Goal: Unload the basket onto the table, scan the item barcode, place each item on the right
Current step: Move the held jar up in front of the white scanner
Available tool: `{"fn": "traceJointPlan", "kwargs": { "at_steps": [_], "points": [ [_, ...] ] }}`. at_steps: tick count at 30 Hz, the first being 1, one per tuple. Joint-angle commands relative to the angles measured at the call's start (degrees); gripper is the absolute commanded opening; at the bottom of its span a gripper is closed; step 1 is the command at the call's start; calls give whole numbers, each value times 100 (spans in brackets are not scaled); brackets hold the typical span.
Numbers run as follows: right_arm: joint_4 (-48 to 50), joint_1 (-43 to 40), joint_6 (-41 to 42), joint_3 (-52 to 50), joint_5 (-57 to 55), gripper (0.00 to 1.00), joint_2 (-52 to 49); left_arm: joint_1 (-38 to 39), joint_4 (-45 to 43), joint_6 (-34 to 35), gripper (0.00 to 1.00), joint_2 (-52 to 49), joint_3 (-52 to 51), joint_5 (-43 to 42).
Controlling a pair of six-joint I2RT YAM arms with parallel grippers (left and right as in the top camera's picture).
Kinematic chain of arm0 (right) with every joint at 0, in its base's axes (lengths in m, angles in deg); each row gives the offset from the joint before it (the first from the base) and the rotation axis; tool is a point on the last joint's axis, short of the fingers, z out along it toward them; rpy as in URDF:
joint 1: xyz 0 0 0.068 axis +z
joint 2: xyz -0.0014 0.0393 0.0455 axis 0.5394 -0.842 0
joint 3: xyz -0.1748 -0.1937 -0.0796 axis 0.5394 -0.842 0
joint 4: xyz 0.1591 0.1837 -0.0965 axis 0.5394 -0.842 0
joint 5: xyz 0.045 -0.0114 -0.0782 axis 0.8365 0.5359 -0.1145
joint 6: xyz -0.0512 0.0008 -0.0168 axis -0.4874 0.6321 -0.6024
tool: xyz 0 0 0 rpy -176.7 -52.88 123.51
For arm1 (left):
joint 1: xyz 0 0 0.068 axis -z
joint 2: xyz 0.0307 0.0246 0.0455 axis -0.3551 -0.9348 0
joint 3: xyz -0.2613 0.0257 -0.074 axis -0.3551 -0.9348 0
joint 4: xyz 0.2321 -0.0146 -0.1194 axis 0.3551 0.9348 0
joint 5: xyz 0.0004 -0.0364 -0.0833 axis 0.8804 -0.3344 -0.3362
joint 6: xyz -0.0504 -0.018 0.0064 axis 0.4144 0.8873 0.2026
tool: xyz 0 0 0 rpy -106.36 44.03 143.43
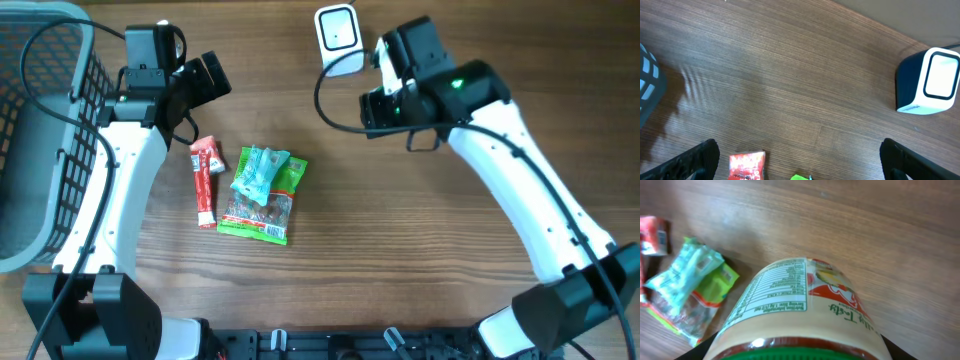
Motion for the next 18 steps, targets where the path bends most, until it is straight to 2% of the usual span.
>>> {"fn": "traceJointPlan", "kwargs": {
  "at_steps": [1, 4, 10, 15, 18],
  "points": [
    [-452, -42, 4, 1502, -4, 34, -164, 0, -15, 9, 100, -61, -4, 55],
    [-850, -70, 0, 2428, 83, 34, -529, 0, -15, 9, 100, -61, -4, 55],
    [-450, -72, 26, 2463, 175, 31, -1399, 0, -15, 9, 100, -61, -4, 55],
    [1095, -68, -173, 2461, 203, 27, -2306, 0, -15, 9, 100, -61, -4, 55],
    [2396, -66, -168, 2433, -57, 27, -2758, 0, -15, 9, 100, -61, -4, 55]
  ]
}}
